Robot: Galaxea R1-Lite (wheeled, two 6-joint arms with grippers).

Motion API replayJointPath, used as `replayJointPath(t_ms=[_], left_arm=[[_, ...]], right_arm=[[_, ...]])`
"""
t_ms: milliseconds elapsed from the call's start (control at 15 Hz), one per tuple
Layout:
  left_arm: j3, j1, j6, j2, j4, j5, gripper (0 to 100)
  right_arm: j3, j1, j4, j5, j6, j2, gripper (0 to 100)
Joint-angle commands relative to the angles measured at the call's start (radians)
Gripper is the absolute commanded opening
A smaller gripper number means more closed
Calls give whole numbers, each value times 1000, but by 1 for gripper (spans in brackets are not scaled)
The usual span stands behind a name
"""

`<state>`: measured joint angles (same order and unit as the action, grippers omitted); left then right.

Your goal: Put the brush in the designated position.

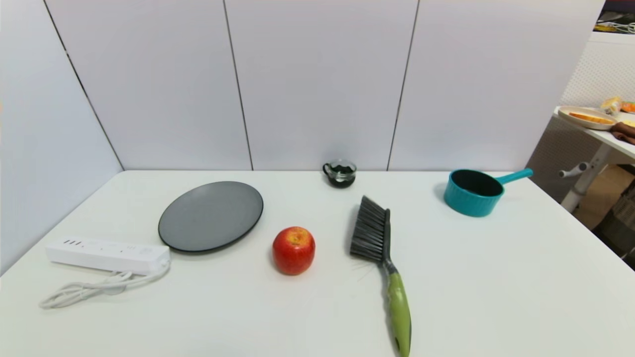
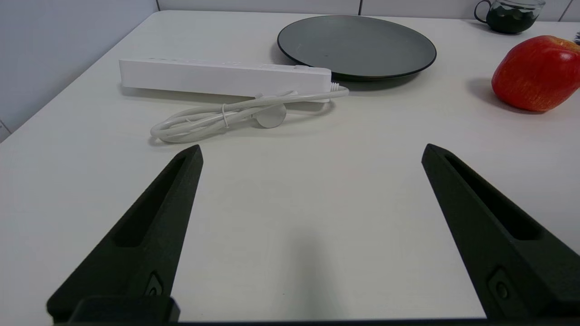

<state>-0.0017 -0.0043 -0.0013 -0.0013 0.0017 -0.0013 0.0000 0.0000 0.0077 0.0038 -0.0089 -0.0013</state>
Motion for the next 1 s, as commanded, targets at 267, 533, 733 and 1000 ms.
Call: replayJointPath(t_ms=[267, 533, 733, 1000], left_arm=[[-1, 4, -5, -2, 4, 1, 100], [-112, -22, 61, 303, -71, -13, 100], [-320, -273, 234, 702, -190, -97, 100], [-564, -569, 276, 1052, -198, -114, 100]], right_arm=[[2, 0, 0, 1, 0, 1, 100], [2, 0, 0, 1, 0, 1, 100], [2, 0, 0, 1, 0, 1, 100], [2, 0, 0, 1, 0, 1, 100]])
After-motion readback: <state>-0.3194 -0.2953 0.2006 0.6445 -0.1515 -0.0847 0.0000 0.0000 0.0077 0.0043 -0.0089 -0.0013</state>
